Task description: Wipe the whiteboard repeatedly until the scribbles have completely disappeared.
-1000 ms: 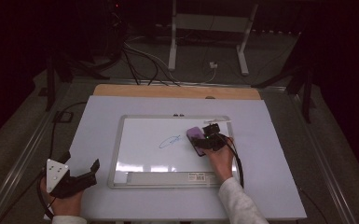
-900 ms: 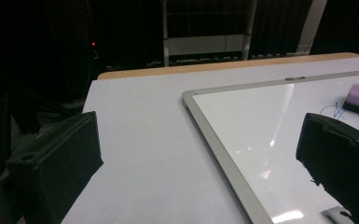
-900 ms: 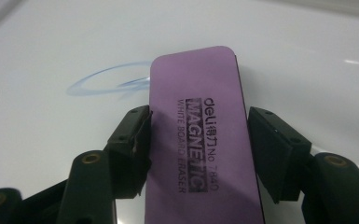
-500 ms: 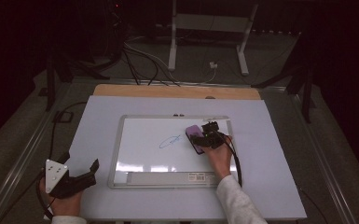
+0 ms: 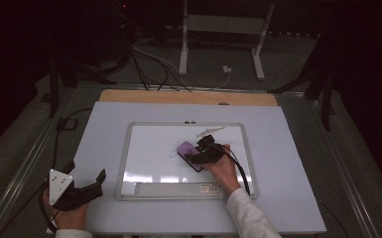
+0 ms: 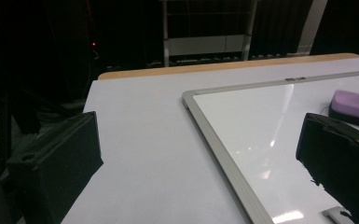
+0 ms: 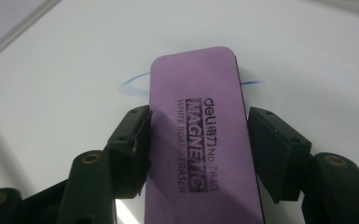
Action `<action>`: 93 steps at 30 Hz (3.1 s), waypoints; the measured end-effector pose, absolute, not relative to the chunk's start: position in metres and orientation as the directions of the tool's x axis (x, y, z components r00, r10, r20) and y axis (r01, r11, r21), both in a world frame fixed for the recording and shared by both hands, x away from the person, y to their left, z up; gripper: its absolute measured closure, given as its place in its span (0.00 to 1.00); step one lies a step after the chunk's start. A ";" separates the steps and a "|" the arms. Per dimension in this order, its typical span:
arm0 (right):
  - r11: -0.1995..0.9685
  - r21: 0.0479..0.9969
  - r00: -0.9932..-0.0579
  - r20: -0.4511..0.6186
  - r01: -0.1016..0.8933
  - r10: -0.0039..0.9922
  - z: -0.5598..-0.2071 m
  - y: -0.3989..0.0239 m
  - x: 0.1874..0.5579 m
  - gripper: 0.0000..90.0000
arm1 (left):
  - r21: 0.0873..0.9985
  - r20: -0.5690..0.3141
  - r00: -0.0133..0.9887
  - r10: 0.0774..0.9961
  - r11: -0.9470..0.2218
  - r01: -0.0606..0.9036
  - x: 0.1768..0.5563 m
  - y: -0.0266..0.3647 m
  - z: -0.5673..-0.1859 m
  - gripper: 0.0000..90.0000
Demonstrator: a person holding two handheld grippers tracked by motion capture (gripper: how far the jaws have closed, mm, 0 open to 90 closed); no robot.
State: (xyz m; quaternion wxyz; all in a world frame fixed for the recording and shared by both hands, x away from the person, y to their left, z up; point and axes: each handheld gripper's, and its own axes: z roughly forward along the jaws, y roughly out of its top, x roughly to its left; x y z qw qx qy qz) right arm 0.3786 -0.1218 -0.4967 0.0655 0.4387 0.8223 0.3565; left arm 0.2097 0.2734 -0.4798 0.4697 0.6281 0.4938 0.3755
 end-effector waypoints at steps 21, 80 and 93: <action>0.240 0.647 -0.470 0.208 0.724 0.858 -0.498 -0.123 0.393 0.46 | 0.961 0.006 0.226 0.974 -0.067 0.267 0.209 0.274 -0.480 0.01; 0.275 0.619 -0.476 0.183 0.736 0.860 -0.496 -0.098 0.390 0.46 | 0.961 0.002 0.225 0.974 -0.065 0.270 0.210 0.275 -0.480 0.01; 0.378 0.615 -0.592 0.186 0.692 0.784 -0.495 -0.081 0.387 0.46 | 0.962 0.000 0.224 0.975 -0.062 0.267 0.209 0.275 -0.480 0.01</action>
